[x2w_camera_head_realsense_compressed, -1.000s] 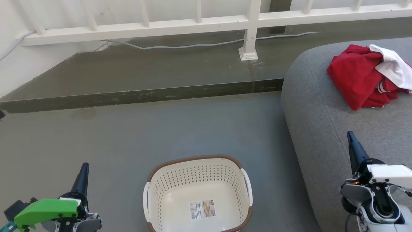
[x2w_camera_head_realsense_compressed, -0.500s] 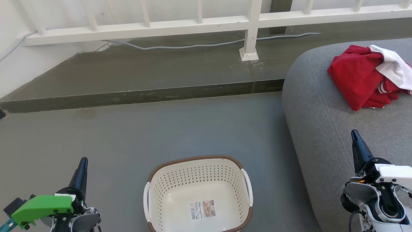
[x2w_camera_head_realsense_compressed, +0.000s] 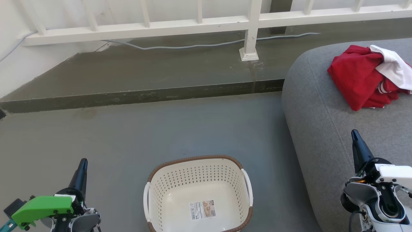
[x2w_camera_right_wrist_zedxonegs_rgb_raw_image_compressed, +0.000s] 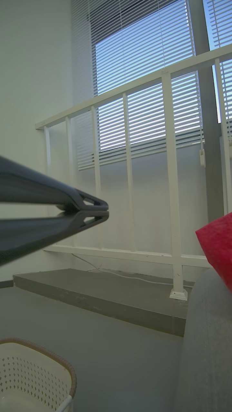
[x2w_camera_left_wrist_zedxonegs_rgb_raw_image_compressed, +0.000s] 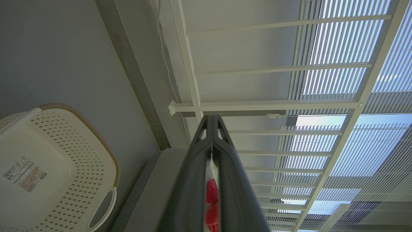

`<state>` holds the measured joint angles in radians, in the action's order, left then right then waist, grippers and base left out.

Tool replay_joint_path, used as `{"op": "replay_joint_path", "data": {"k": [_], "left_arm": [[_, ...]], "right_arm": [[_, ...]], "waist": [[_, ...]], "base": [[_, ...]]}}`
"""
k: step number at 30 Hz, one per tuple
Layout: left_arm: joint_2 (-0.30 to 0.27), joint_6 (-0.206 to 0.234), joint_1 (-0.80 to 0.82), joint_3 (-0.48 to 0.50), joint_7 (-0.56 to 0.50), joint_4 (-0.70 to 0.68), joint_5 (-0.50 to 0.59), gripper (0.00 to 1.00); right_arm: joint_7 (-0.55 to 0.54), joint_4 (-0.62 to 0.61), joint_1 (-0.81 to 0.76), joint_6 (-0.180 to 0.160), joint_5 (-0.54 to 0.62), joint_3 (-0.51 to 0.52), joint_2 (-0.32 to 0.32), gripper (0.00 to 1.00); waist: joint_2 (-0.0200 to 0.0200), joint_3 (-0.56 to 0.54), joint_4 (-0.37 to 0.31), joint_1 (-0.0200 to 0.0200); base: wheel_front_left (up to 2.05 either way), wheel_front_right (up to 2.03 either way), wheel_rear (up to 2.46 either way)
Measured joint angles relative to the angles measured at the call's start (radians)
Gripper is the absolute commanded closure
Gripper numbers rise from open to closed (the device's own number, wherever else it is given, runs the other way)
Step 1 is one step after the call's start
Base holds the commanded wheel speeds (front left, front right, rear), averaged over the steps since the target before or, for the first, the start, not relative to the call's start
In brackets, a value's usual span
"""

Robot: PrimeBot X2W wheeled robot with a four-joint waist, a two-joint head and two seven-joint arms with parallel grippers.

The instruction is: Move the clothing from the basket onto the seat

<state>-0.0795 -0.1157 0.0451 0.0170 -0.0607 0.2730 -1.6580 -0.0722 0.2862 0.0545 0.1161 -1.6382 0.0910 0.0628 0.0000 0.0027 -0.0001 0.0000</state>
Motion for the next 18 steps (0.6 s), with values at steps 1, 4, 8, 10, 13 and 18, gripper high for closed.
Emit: {"op": "replay_joint_path", "data": {"k": [1,4,8,10,13,18], "left_arm": [[0.000,0.000,0.000,0.000,0.000,0.000,0.000,1.00],[0.000,0.000,0.000,0.001,0.000,0.001,0.000,1.00],[0.000,0.000,0.001,0.001,0.000,0.002,0.000,1.00],[0.000,0.000,0.001,0.002,0.000,0.003,0.000,1.00],[0.000,0.000,0.001,0.002,0.000,0.003,0.000,1.00],[0.000,-0.003,0.001,0.002,0.000,0.004,0.000,1.00]], "right_arm": [[0.000,0.000,0.000,0.000,0.000,0.000,0.000,1.00],[0.000,0.000,0.000,0.000,0.000,0.000,0.000,1.00],[0.000,0.000,0.000,0.001,0.000,0.000,0.000,1.00],[0.000,0.000,0.000,0.001,0.000,0.000,0.000,1.00],[0.000,0.000,0.000,0.001,0.000,0.001,0.000,1.00],[0.000,0.000,0.000,0.001,0.000,0.001,0.000,1.00]], "waist": [[0.0000,0.000,0.000,0.0000],[0.0000,0.000,0.000,0.0000],[0.0000,0.000,0.000,0.0000],[0.0000,0.000,0.000,0.0000],[0.0000,0.000,0.000,0.0000],[0.0000,0.000,0.000,0.0000]], "base": [[0.00,0.00,0.00],[0.00,0.00,0.00],[0.00,0.00,0.00],[0.00,0.00,0.00],[0.00,0.00,0.00],[0.00,0.00,0.00]]}}
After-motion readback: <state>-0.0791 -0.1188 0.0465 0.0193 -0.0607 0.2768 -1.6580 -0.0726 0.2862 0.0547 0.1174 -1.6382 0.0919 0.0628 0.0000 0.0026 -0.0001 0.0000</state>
